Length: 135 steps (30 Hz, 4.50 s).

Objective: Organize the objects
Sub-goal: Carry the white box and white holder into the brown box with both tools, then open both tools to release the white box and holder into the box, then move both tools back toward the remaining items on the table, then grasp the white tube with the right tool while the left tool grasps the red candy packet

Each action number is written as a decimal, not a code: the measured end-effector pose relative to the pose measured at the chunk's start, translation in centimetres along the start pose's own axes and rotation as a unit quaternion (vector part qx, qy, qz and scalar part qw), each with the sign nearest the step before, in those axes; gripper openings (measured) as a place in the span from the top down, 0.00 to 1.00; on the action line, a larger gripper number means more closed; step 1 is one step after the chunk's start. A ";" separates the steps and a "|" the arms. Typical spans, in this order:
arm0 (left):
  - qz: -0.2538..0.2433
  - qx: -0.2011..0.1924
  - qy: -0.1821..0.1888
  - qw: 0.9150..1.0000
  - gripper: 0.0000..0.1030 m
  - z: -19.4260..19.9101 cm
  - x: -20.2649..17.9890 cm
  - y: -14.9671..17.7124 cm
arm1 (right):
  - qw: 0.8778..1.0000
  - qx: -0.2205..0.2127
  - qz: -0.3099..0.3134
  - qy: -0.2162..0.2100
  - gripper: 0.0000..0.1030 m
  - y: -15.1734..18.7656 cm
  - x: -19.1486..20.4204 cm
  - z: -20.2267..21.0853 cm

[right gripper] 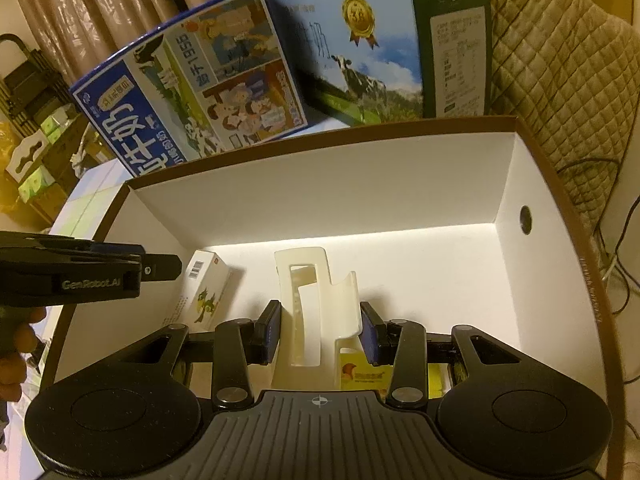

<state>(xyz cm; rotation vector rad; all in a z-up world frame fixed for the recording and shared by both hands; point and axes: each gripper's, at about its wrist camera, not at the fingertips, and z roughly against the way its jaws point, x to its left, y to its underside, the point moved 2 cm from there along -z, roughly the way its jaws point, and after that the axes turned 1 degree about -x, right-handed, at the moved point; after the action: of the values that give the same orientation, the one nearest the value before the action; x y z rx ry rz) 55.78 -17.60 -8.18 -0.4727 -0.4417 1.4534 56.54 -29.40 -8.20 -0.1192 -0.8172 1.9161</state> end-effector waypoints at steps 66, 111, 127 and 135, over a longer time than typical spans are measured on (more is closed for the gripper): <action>0.048 -0.051 0.040 0.997 0.15 20.6 4.4 17.5 | 0.998 -0.064 -0.013 -0.026 0.43 12.1 9.5 15.9; 0.160 -0.006 -0.051 0.986 0.15 24.2 25.0 30.2 | 0.978 0.029 0.173 -0.108 0.43 18.7 31.3 3.9; 0.217 0.024 -0.096 0.971 0.15 22.4 31.7 33.6 | 0.944 0.039 0.275 -0.177 0.43 18.1 35.4 -3.3; 0.226 0.036 -0.100 0.968 0.15 21.8 32.8 34.3 | 0.922 0.055 0.341 -0.173 0.43 19.0 36.8 -6.4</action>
<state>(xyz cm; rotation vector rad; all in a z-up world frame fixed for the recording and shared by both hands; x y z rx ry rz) 17.55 17.98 -9.07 -0.3837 -0.4586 1.9632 26.70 -0.62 -14.61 0.0112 -0.9797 2.6915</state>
